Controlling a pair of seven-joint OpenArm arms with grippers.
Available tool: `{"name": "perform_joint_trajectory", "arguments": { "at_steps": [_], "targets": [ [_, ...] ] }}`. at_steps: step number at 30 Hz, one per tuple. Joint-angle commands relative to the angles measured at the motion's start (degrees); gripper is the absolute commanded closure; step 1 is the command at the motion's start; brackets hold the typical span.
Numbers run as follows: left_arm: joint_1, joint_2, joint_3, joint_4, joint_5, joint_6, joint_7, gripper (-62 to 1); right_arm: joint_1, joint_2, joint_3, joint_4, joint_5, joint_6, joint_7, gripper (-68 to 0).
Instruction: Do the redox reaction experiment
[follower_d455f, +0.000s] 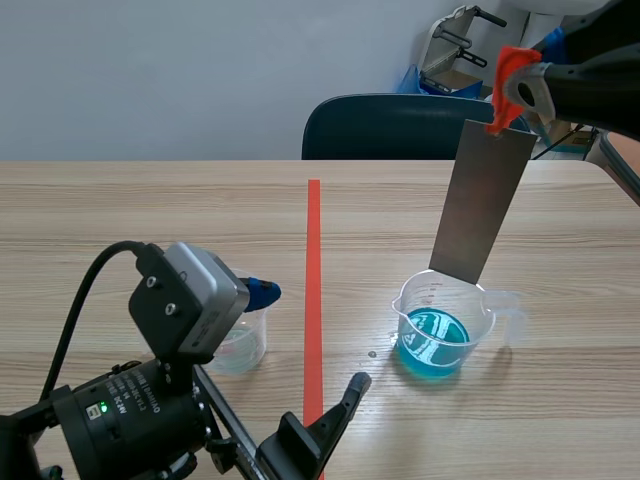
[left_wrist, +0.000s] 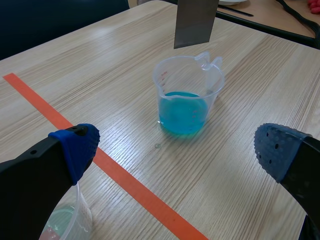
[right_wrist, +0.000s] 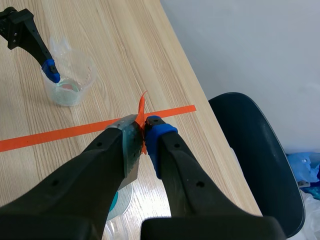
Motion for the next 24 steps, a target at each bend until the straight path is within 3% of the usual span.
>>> {"name": "perform_joint_trajectory", "arguments": {
  "at_steps": [1,12,18,24],
  "targets": [
    [-0.2,0.7,0.2,0.5,-0.3,-0.1,-1.0,-62.3,1.3,0.0,0.1,0.2,0.6,0.4,1.0,-0.8],
    [-0.2,0.7,0.2,0.5,-0.3,-0.1,-1.0,-62.3,1.2,-0.7,0.1,0.2,-0.5,0.4,1.0,-0.8],
    [-0.2,0.7,0.2,0.5,-0.3,-0.1,-1.0,-62.3,1.1,-4.3,-0.3,-1.1,-4.3,0.4,1.3,-0.8],
    [-0.2,0.7,0.2,0.5,-0.3,-0.1,-1.0,-62.3,1.1,-5.0,-4.1,-3.7,-7.4,0.4,4.1,-0.8]
  ]
}}
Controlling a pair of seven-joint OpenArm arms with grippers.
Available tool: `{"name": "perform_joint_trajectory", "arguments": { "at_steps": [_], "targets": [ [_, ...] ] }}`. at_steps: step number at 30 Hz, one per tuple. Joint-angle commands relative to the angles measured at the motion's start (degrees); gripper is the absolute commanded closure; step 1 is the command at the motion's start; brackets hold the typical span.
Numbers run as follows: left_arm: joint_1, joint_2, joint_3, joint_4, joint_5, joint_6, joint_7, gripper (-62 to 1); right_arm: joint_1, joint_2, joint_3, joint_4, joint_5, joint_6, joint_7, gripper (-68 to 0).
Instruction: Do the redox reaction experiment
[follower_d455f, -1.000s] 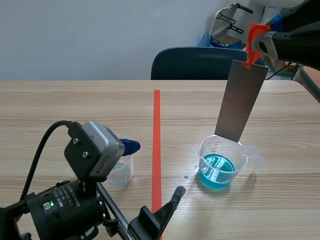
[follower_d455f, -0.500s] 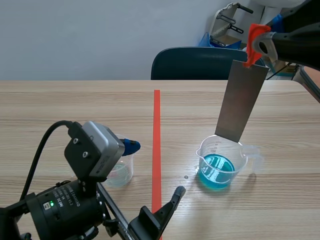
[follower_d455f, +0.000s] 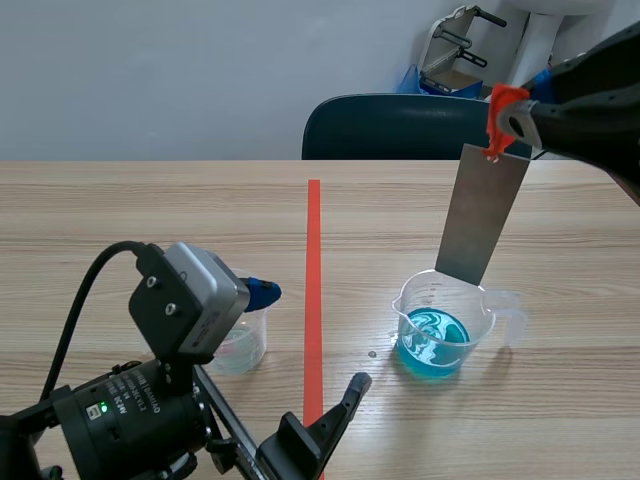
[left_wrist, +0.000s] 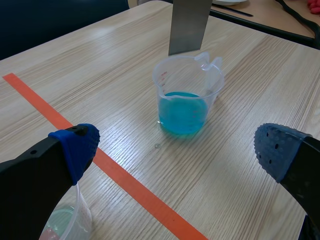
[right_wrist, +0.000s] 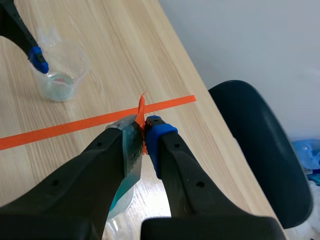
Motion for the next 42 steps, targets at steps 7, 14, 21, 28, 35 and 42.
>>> {"name": "perform_joint_trajectory", "arguments": {
  "at_steps": [7,14,21,28,35,42],
  "targets": [
    [-0.2,0.7,0.2,0.5,-0.3,-0.1,-1.0,-62.3,0.9,-2.0,-2.3,-3.9,-5.8,0.4,5.9,-0.8],
    [-0.2,0.7,0.2,0.5,-0.3,-0.1,-1.0,-62.3,1.0,-4.6,-5.2,-8.2,-13.8,0.4,12.6,-0.8],
    [-0.2,0.7,0.2,0.5,-0.3,-0.1,-1.0,-62.3,1.7,-7.3,-7.1,-13.3,-21.9,0.4,19.9,-0.8],
    [-0.2,0.7,0.2,0.5,-0.3,-0.1,-1.0,-62.3,5.2,-10.1,-10.6,-19.5,-29.0,0.4,24.8,-0.8],
    [-0.2,0.7,0.2,0.5,-0.3,-0.1,-1.0,-62.3,7.4,-12.8,-11.3,-22.8,-34.5,0.4,26.4,-0.8],
    [-0.2,0.7,0.2,0.5,-0.3,-0.1,-1.0,-62.3,7.5,-13.4,-11.3,-22.9,-35.5,0.4,26.5,-0.8]
  ]
}}
